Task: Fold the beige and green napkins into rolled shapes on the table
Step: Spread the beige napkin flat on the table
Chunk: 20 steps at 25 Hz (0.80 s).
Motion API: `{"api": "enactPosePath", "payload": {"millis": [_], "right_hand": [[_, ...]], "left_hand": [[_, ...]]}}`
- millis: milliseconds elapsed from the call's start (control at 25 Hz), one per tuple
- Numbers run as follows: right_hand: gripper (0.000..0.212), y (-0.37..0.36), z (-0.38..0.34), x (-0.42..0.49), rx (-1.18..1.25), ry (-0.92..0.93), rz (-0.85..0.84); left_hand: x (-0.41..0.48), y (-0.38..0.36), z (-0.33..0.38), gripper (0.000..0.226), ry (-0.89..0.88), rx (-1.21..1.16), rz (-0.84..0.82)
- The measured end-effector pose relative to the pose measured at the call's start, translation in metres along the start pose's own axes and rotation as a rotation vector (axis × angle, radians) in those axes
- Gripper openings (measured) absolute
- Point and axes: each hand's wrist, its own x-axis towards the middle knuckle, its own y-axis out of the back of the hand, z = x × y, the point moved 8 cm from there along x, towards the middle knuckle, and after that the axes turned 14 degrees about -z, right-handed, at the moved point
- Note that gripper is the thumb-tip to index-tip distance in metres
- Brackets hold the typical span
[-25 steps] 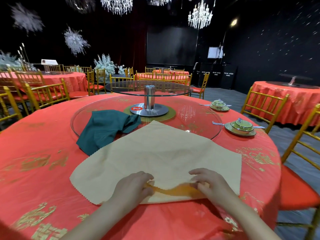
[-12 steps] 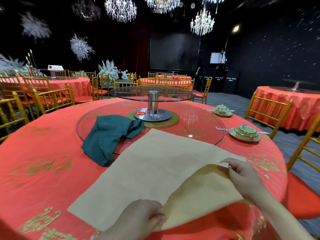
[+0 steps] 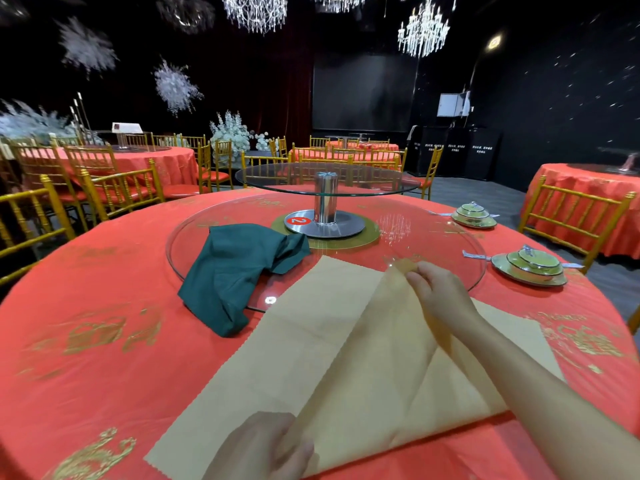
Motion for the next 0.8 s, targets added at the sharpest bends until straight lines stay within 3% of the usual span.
{"api": "enactPosePath", "payload": {"millis": [80, 200, 280, 400, 600, 680, 800], "right_hand": [[0.023, -0.020, -0.001, 0.030, -0.035, -0.065, -0.001], [0.026, -0.046, -0.004, 0.072, -0.091, -0.130, -0.026], [0.033, -0.061, -0.005, 0.098, -0.147, -0.157, -0.043], [0.035, -0.089, -0.009, 0.127, -0.187, -0.178, -0.113], [0.030, -0.126, 0.001, 0.162, -0.139, -0.220, -0.179], [0.028, -0.136, 0.009, 0.173, -0.131, -0.240, -0.184], [0.026, -0.148, 0.014, 0.184, -0.156, -0.244, -0.192]], "left_hand": [[0.000, 0.009, -0.021, 0.062, 0.031, 0.023, 0.068], [0.015, 0.015, -0.054, 0.028, 0.070, 0.066, 0.061], [0.028, 0.025, -0.064, 0.019, 0.161, 0.155, 0.094], [0.045, 0.022, -0.079, 0.030, 0.343, 0.215, 0.033], [0.062, 0.033, -0.094, 0.022, 0.397, 0.259, 0.116], [0.067, 0.036, -0.096, 0.013, 0.358, 0.248, 0.173], [0.068, 0.037, -0.110, 0.018, 0.260, 0.174, 0.274]]}}
